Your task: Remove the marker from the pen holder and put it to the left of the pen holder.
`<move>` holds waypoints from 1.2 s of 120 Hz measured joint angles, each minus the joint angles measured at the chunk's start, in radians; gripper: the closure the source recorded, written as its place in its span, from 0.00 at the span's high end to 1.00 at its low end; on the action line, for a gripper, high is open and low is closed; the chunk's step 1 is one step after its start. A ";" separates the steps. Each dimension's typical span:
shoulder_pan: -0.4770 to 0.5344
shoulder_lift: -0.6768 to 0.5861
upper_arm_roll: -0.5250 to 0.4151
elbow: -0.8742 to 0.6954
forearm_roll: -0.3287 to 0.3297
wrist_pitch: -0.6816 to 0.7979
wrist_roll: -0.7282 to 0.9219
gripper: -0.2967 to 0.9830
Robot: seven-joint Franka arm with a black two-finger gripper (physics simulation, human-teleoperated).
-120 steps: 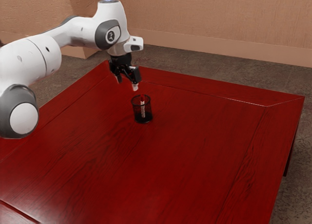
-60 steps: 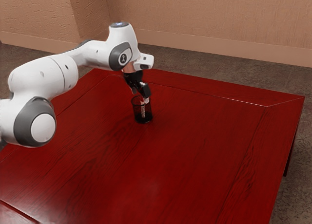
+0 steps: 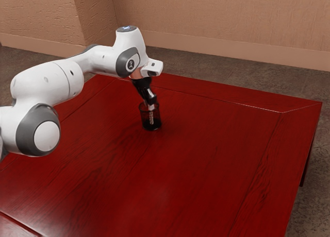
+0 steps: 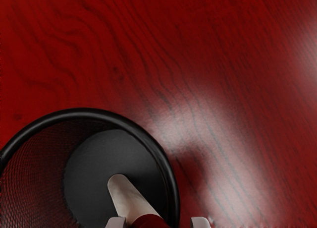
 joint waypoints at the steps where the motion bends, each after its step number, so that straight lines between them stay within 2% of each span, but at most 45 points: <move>1: 0.000 0.000 0.000 0.000 0.000 0.000 0.001 0.28; 30: 0.001 -0.022 0.005 -0.001 0.015 0.000 0.014 0.19; 83: 0.014 -0.240 0.012 -0.014 0.074 -0.092 0.029 0.15; 91: 0.043 -0.249 0.013 -0.014 0.082 -0.116 0.032 0.15; 114: 0.123 -0.227 0.012 -0.016 0.110 -0.178 0.034 0.15; 144: 0.129 -0.084 0.047 0.026 0.184 -0.392 -0.029 0.15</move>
